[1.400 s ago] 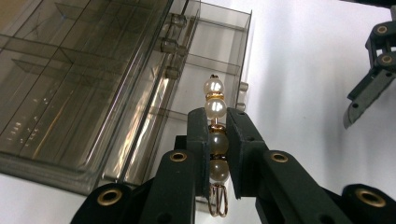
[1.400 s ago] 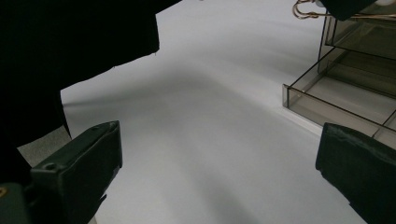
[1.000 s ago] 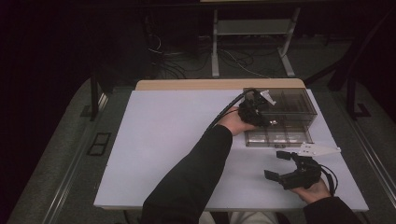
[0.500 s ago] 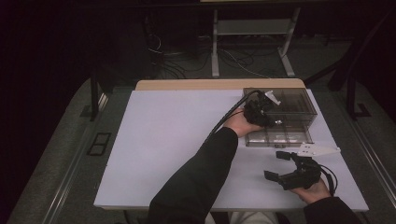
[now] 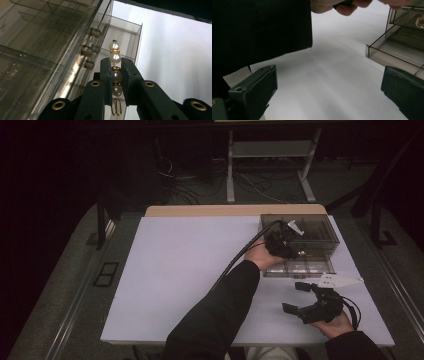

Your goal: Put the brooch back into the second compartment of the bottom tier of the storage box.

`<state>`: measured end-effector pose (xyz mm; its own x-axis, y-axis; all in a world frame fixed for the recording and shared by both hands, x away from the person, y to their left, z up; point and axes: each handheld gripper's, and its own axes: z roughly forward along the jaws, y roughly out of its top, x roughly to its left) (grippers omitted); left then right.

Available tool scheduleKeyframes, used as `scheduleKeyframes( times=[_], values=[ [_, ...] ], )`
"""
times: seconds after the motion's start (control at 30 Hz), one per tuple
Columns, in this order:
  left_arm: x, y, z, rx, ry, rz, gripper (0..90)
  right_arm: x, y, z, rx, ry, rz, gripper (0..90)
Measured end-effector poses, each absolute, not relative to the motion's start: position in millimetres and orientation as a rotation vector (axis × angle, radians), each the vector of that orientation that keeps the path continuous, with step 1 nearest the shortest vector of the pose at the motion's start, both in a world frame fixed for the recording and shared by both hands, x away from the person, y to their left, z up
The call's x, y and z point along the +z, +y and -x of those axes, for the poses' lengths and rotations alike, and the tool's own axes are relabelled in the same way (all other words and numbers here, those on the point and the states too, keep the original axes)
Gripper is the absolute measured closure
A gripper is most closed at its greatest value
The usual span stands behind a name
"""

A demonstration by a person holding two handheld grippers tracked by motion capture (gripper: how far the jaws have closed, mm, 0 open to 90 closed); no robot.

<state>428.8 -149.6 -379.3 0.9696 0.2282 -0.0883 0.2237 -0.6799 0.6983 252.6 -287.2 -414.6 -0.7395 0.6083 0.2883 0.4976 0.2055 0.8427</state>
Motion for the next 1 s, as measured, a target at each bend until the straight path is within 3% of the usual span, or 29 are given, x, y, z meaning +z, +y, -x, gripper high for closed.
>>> scheduleKeyframes(
  times=[1.0],
  values=[
    [-412.4, -166.2, -425.3, -0.018, 0.333, -2.366, 79.2, -414.8, -286.6, -251.9, 1.581, 2.359, -1.083, 0.2]
  ],
)
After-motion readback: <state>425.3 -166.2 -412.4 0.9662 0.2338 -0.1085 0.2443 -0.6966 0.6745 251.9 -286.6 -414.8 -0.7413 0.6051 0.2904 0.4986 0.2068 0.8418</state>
